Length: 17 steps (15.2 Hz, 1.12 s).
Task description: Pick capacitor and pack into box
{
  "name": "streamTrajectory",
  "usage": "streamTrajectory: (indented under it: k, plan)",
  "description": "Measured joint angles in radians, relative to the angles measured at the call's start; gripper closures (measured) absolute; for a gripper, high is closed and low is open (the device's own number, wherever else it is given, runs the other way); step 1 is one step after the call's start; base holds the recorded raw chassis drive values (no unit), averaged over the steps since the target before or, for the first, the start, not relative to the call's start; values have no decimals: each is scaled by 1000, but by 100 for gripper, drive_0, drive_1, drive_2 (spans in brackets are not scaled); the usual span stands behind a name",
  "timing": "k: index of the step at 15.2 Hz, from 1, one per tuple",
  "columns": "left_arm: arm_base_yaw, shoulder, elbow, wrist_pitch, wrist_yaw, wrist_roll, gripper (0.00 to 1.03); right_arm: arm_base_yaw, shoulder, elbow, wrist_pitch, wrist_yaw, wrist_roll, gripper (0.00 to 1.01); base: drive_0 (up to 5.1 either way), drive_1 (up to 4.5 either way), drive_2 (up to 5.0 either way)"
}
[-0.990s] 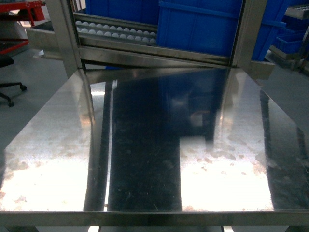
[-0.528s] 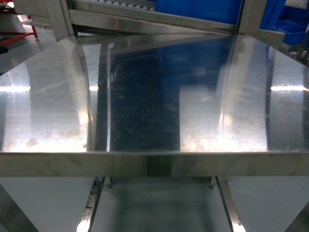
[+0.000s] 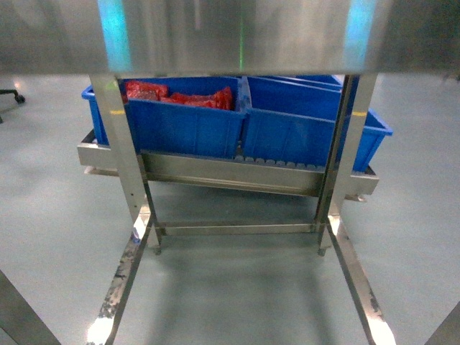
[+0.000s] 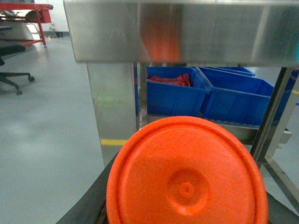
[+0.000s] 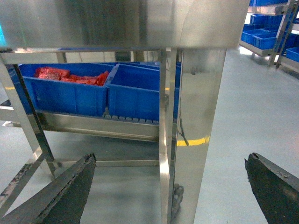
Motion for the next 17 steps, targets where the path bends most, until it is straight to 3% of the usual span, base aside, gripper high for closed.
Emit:
streamTrajectory:
  k: [17]
  plan:
    - [0, 0, 0, -1, 1, 5, 59, 0, 0, 0, 0, 0, 0, 3, 0, 0, 0]
